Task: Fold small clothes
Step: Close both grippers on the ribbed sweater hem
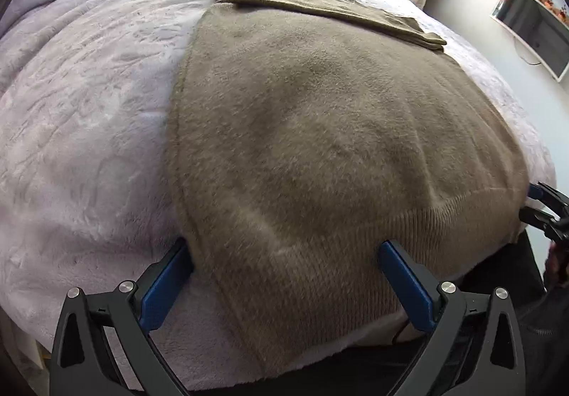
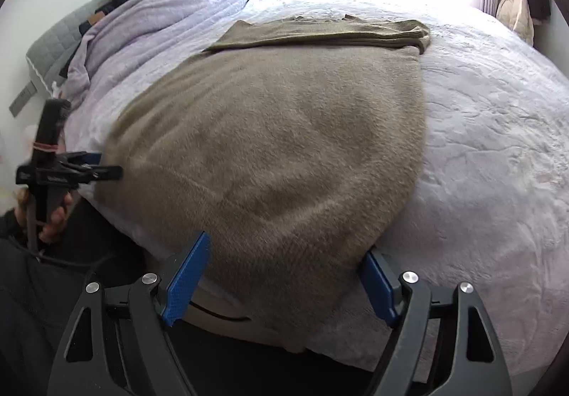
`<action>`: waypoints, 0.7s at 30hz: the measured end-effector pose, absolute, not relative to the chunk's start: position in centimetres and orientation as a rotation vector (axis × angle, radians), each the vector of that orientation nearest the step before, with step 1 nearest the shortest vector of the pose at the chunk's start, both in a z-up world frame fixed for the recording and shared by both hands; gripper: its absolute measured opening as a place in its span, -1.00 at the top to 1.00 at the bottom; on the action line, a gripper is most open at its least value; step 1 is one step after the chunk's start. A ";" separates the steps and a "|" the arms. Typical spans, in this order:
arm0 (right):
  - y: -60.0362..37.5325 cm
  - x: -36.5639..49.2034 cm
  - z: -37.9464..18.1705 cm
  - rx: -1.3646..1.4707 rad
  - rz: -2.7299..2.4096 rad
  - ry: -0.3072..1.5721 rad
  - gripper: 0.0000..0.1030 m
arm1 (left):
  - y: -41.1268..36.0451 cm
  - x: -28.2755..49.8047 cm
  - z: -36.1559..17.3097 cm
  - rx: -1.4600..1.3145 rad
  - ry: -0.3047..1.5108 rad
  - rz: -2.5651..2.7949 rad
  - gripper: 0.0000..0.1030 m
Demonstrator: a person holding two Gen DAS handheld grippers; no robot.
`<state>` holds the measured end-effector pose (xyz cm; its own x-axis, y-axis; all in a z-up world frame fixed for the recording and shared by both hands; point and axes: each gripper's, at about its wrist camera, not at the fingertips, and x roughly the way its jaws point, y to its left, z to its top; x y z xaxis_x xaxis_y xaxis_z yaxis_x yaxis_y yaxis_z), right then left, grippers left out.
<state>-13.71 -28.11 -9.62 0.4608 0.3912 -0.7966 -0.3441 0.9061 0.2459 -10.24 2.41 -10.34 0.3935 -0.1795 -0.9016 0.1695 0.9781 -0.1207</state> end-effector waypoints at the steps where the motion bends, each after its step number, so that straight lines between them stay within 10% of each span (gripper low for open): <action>1: -27.8 -13.5 -9.7 0.041 0.446 1.003 -0.58 | 1.9 -10.2 -10.4 0.011 1.152 -0.202 -1.00; 8: -27.5 -13.9 -10.2 -0.008 0.413 0.998 -0.21 | 2.5 -10.3 -10.4 -0.049 1.132 -0.191 -0.92; 14: -27.9 -13.8 -9.5 0.024 0.452 0.999 0.50 | 0.1 -11.5 -8.8 0.072 1.114 -0.215 0.38; 21: -28.3 -13.1 -10.7 0.138 0.485 1.029 0.39 | 0.8 -10.1 -9.7 -0.060 1.159 -0.261 0.09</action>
